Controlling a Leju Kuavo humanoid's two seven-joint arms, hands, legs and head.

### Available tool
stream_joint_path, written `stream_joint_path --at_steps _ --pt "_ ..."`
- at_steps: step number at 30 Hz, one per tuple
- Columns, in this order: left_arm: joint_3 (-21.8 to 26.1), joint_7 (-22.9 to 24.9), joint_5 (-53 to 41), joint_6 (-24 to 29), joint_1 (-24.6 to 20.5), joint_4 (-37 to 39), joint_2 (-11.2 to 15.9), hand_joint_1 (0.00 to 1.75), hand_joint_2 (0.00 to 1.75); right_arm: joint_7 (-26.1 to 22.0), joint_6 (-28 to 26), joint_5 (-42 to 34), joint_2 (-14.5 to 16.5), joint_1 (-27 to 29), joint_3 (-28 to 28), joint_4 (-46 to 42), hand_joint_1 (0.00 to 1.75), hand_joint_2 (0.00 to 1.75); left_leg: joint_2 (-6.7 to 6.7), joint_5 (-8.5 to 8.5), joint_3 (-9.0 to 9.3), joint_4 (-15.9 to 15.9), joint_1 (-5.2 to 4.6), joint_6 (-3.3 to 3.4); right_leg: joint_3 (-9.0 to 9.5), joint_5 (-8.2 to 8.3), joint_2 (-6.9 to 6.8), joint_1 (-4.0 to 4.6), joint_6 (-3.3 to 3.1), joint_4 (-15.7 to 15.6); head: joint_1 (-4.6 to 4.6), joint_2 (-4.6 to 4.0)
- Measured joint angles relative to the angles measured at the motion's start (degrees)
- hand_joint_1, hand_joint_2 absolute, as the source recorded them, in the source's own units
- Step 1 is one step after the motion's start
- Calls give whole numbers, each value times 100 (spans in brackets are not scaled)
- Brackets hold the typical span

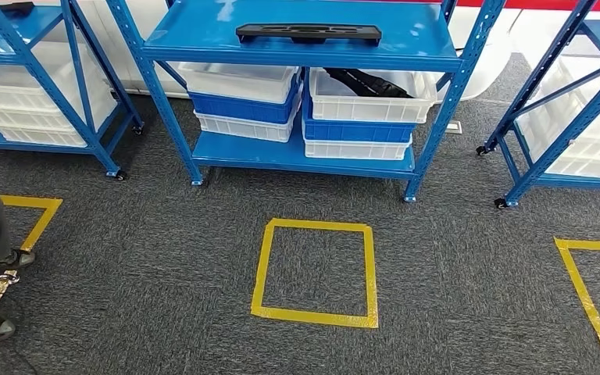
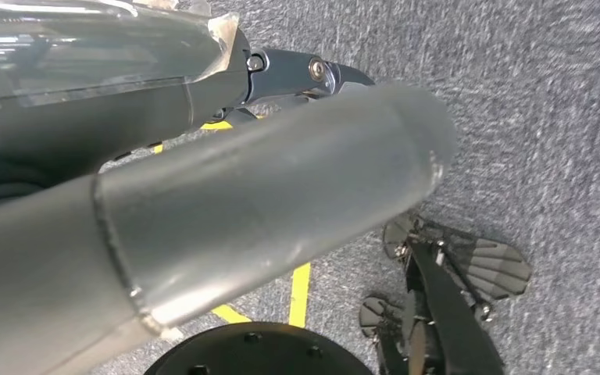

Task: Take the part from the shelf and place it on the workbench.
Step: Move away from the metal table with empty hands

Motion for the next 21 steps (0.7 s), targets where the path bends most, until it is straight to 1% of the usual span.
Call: stream_joint_path --at_steps 1,2,3,4,5,6,7,8,9,10,11,12,13,15,18,21 --pt "0 3 0 -1 1 0 3 0 0 1 5 -3 4 -2 0 0 0 0 145 -110 -78 171 3 -28 3 8 -38 -7 -39 -6 -13 0" --pt "0 6 0 -1 -1 0 4 0 0 3 13 -2 8 1 0 0 0 0 312 -279 -211 456 5 -55 4 9 -77 -7 -73 -10 -24 0" --pt "0 8 -1 -1 -7 0 3 0 0 6 21 7 8 9 0 0 0 0 456 -480 -398 838 4 -79 3 3 -120 7 -100 -9 -35 0" --pt "0 11 -3 -2 -11 0 1 0 0 11 28 20 8 22 1 0 0 0 527 -654 -595 1233 15 -96 0 -2 -166 19 -116 -8 -41 0" --pt "0 13 -4 -1 -12 0 0 0 0 18 32 35 7 33 2 0 0 0 556 -737 -739 1511 26 -104 -2 -8 -208 29 -123 -7 -39 0" --pt "0 14 -6 -1 -9 0 -1 0 0 23 34 48 7 39 4 0 0 0 570 -712 -788 1596 33 -102 -2 -12 -241 37 -127 -7 -41 0" --pt "0 16 -7 0 -6 0 -1 0 0 27 35 56 8 38 8 0 0 0 577 -576 -710 1436 35 -88 3 -15 -263 44 -129 -7 -41 0" --pt "0 17 -7 1 -5 0 1 0 0 28 38 61 10 32 13 0 0 0 588 -375 -523 1073 32 -57 11 -18 -278 50 -129 -7 -42 0" --pt "0 17 -7 1 -8 0 4 0 0 28 41 65 16 24 18 0 0 0 614 -206 -301 642 19 -15 19 -23 -285 55 -125 -8 -42 0" --pt "0 17 -7 1 -13 0 9 0 0 28 45 69 23 18 22 0 0 0 640 -85 -116 285 0 21 22 -31 -291 73 -114 -7 -38 0" --pt "0 17 -9 3 -19 0 14 0 0 28 50 74 28 14 26 0 0 0 662 -28 3 57 -21 46 20 -41 -296 87 -100 -5 -39 0" --pt "0 9 -13 6 -23 0 13 0 0 30 57 81 29 15 27 0 0 0 673 -21 45 -33 -34 23 0 -58 -301 115 -96 -1 -34 0" --pt "0 -16 -16 9 -24 0 11 0 0 34 63 87 28 17 29 0 0 0 664 -12 51 -42 -44 -10 -16 -71 -307 130 -95 3 -34 0" --pt "0 -132 -21 22 -22 0 4 0 0 43 73 95 24 20 32 0 0 0 646 -8 62 -51 -63 -54 -37 -85 -317 136 -105 3 -32 0" --pt "0 -361 -29 90 -22 0 9 0 0 49 81 94 23 21 38 0 0 0 639 -20 67 -51 -93 -17 -19 -83 -324 118 -76 -17 -33 0" --pt "0 -516 -33 174 -22 0 11 0 0 53 82 96 15 23 57 0 0 0 639 -24 68 -49 -98 0 0 -75 -324 116 -55 -39 -31 0"
